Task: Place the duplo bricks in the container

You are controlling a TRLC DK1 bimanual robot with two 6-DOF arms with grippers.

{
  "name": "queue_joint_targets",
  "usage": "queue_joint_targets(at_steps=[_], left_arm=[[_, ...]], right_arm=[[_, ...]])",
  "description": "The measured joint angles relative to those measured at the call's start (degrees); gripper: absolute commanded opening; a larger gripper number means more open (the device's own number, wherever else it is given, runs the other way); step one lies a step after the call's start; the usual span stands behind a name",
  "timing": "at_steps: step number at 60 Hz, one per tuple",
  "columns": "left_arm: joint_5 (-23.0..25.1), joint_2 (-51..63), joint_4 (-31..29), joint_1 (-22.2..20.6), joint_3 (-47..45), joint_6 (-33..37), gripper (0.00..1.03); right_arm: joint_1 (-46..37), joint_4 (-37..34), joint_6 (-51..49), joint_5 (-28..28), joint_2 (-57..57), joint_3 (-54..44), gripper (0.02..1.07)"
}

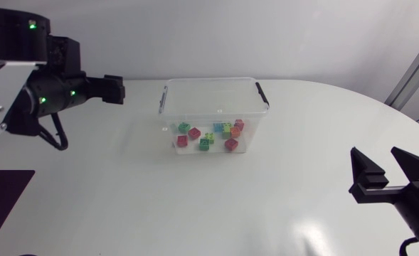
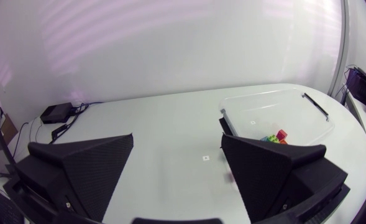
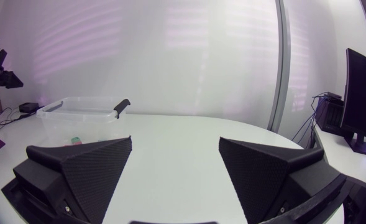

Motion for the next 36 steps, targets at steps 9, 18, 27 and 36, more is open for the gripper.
queue_joint_targets(at_steps=[9,18,27,36], left_arm=[[0.0,-8.0,4.0,2.0,-8.5,1.4,1.0],[0.0,-15.3,6.6,3.7,-16.5,2.7,1.0],[0.0,-24.0,7.9,5.3,-23.4,3.7,1.0],[0.0,-31.8,9.3,7.0,-29.4,4.9,1.0]], right_arm=[[0.0,-0.1,-0.2,0.0,-1.5,-0.5,1.03],[0.0,-0.1,-0.7,0.0,-2.5,-0.7,1.03],[0.0,-0.2,-1.3,0.0,-3.4,-1.6,1.03],[0.0,-0.2,-1.7,0.0,-4.6,-2.8,1.03]])
